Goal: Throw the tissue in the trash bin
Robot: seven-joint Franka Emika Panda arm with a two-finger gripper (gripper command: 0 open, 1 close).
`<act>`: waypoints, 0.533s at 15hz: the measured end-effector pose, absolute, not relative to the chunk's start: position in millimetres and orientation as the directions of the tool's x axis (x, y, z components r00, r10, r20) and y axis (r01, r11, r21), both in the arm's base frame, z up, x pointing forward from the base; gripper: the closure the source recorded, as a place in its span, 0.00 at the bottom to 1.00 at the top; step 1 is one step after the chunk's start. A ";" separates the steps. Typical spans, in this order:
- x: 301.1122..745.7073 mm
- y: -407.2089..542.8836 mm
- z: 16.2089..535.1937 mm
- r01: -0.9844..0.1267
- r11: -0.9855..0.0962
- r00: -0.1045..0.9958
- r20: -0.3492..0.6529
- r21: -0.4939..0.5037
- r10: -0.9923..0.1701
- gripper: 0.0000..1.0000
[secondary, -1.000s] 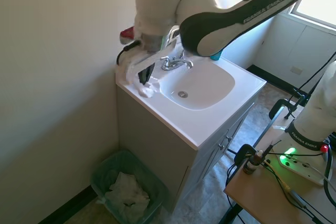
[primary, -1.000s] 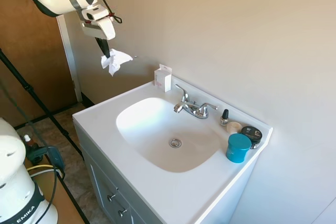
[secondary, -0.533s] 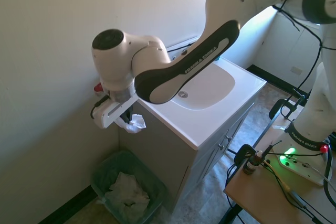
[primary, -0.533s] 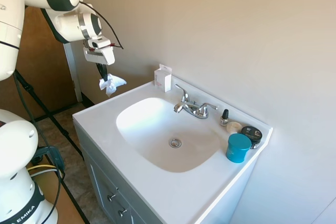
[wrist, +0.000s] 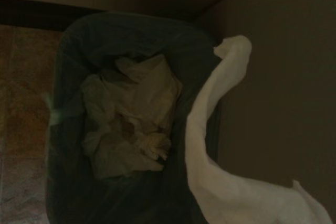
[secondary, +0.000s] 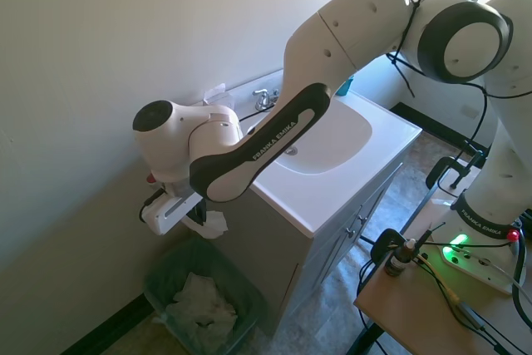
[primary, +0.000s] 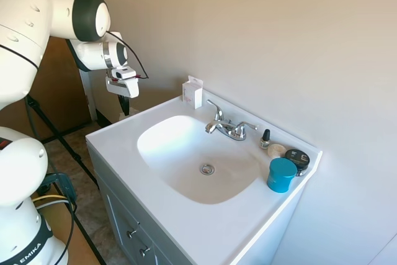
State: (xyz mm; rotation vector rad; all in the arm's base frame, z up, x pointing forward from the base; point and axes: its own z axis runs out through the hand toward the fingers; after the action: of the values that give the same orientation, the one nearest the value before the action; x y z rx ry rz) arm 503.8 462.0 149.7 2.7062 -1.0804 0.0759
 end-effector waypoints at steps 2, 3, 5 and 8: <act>505.7 464.1 144.8 -0.682 -0.705 0.730 0.121 0.196 -0.672 0.00; 506.5 464.1 143.5 -0.681 -0.705 0.731 0.117 0.199 -0.672 0.00; 506.7 463.5 141.4 -0.677 -0.708 0.734 0.113 0.203 -0.669 0.00; 505.4 463.7 138.5 -0.674 -0.709 0.736 0.108 0.208 -0.668 0.00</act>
State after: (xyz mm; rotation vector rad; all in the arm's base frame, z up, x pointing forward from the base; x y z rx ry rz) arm 505.4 463.7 138.5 2.7049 -1.0616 0.0357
